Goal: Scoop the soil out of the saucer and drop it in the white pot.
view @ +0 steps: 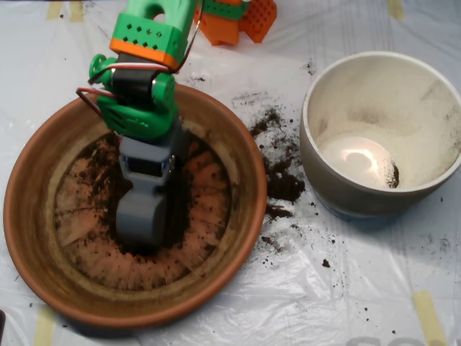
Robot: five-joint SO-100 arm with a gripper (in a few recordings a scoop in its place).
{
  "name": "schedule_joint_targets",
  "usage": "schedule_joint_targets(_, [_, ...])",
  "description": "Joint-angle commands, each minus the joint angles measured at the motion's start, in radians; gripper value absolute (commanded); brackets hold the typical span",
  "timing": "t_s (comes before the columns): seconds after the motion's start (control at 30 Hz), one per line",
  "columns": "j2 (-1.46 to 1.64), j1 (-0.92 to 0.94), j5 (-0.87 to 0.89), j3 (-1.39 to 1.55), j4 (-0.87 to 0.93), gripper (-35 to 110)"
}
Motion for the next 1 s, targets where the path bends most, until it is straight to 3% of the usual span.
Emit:
schedule_joint_targets(0.0, [0.008, -0.018, 0.003, -0.1, 0.005, 32])
schedule_joint_targets(0.33, [0.017, -0.048, 0.031, -0.095, -0.032, 0])
schedule_joint_targets(0.57, [0.055, -0.069, 0.023, -0.107, -0.029, 0])
schedule_joint_targets(0.97, [0.337, -0.156, 0.02, -0.202, 0.156, 0])
